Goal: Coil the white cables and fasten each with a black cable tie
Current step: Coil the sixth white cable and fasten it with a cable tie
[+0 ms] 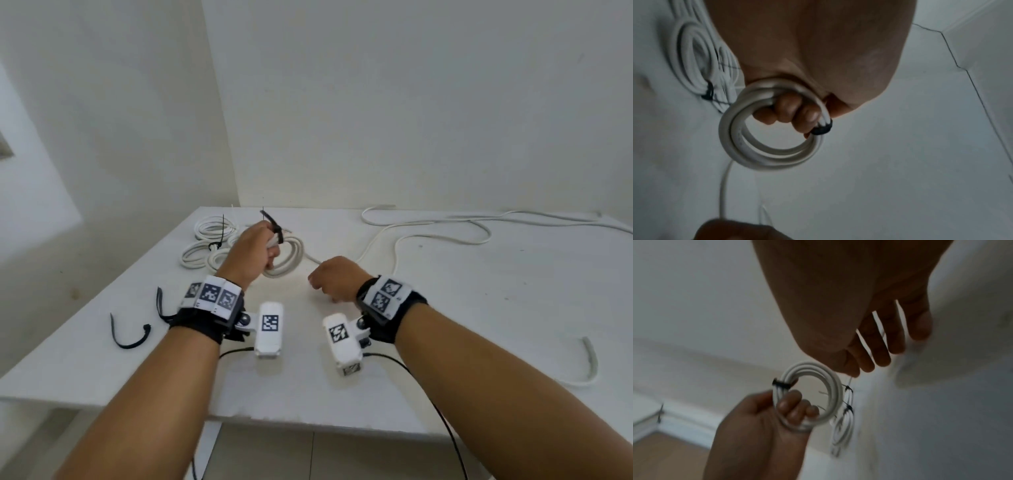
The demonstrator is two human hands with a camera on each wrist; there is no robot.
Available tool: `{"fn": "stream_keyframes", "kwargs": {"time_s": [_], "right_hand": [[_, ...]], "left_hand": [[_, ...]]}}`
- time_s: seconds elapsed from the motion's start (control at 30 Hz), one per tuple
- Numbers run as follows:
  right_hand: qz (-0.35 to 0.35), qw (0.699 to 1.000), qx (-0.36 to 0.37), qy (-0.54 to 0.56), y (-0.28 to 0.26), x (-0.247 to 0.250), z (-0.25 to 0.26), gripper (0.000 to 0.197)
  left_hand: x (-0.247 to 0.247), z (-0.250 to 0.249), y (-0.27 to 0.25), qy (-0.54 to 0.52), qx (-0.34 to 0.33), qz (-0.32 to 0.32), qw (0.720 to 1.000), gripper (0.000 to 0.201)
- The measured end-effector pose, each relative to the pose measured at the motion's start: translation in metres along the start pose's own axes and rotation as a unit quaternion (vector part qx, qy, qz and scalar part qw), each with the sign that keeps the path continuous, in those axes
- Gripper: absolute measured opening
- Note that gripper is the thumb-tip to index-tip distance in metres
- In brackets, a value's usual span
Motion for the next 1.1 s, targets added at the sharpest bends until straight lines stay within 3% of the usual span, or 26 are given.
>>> {"fn": "stream_keyframes", "kwargs": {"time_s": [0.07, 0.13, 0.2, 0.5, 0.77, 0.87, 0.97, 1.1], "right_hand": [[0.011, 0.989, 0.026, -0.143, -0.003, -0.015, 0.008, 0.044], [0.023, 0.97, 0.025, -0.24, 0.001, -0.026, 0.005, 0.063], [0.023, 0.952, 0.0, -0.306, 0.011, -0.028, -0.006, 0.082], [-0.009, 0.923, -0.098, -0.372, 0.012, 0.01, -0.042, 0.135], [0.0, 0.915, -0.105, -0.39, 0.013, 0.013, -0.048, 0.147], [0.005, 0.912, -0.106, -0.396, 0.011, 0.013, -0.05, 0.149], [0.016, 0.907, -0.108, -0.407, 0.009, 0.011, -0.052, 0.144], [0.02, 0.922, -0.109, -0.372, 0.011, 0.008, -0.06, 0.143]], "left_hand": [[0.014, 0.009, 0.008, 0.097, -0.005, 0.009, 0.995, 0.015], [0.019, 0.018, 0.01, 0.242, -0.001, 0.046, 0.969, 0.011], [0.014, 0.026, 0.012, 0.321, 0.006, 0.083, 0.944, 0.013], [-0.01, 0.043, 0.036, 0.44, -0.009, 0.128, 0.889, 0.013], [-0.018, 0.042, 0.043, 0.52, -0.029, 0.168, 0.837, 0.014], [-0.01, 0.025, 0.048, 0.487, -0.029, 0.147, 0.86, 0.016], [-0.003, 0.004, 0.063, 0.453, -0.062, 0.085, 0.885, 0.033], [-0.016, -0.01, 0.084, 0.487, -0.075, 0.071, 0.867, 0.032]]}}
Point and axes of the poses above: each hand's wrist, its own y-axis towards the middle knuckle, its own x-axis out of the back of the hand, z = x × y, the point moved 6 cm from there along y, towards the middle knuckle, and after that the axes turned 7 degrees about y, right-handed, at the moved point
